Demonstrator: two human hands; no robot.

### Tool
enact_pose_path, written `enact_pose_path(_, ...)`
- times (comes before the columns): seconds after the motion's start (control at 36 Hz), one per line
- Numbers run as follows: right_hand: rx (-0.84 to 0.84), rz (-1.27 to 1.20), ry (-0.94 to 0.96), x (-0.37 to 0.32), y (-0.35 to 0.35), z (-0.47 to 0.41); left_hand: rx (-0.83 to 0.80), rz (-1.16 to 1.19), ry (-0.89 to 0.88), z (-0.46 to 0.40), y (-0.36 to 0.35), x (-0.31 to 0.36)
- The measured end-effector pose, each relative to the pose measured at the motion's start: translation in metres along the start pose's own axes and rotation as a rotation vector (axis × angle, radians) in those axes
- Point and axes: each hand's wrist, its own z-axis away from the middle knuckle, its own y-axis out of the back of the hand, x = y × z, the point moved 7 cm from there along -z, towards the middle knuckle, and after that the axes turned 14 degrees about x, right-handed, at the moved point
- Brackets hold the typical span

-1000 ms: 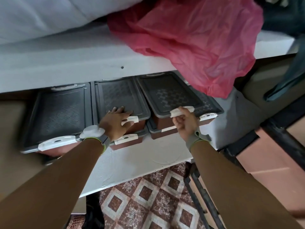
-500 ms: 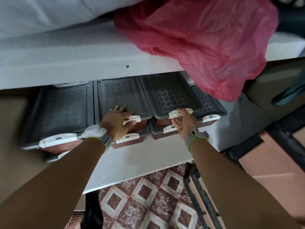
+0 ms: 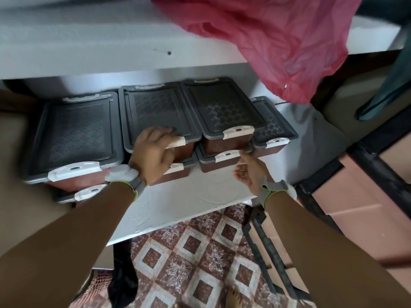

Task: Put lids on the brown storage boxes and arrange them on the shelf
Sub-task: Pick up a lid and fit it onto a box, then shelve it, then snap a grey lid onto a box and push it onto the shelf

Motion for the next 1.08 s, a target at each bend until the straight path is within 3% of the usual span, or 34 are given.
enact_pose_path(0.08,-0.056,0.125,-0.026,0.022,0.012,0.005,0.046,-0.010,-0.080,0.032,-0.005,0.028)
enact_pose_path(0.17,-0.094,0.236,-0.040,0.040,0.018,0.010,-0.065,0.066,-0.069,0.064,-0.022,0.058)
enact_pose_path(0.39,-0.221,0.474,-0.070,0.094,0.032,0.011,-0.428,0.180,0.309,0.164,-0.068,0.084)
enact_pose_path(0.53,-0.242,0.553,-0.163,0.159,0.057,-0.009,-0.572,0.185,0.328,0.228,-0.107,0.097)
enact_pose_path(0.64,-0.244,0.555,-0.253,0.209,0.074,-0.027,-0.637,0.173,0.443,0.273,-0.137,0.093)
enact_pose_path(0.81,-0.221,0.601,-0.270,0.311,0.084,-0.088,-0.768,0.106,0.605,0.364,-0.225,0.051)
enact_pose_path(0.94,-0.244,0.609,-0.282,0.392,0.068,-0.148,-0.760,0.048,0.828,0.428,-0.293,-0.010)
enact_pose_path(1.08,-0.309,0.660,-0.234,0.466,0.034,-0.214,-0.770,-0.013,0.891,0.494,-0.362,-0.083)
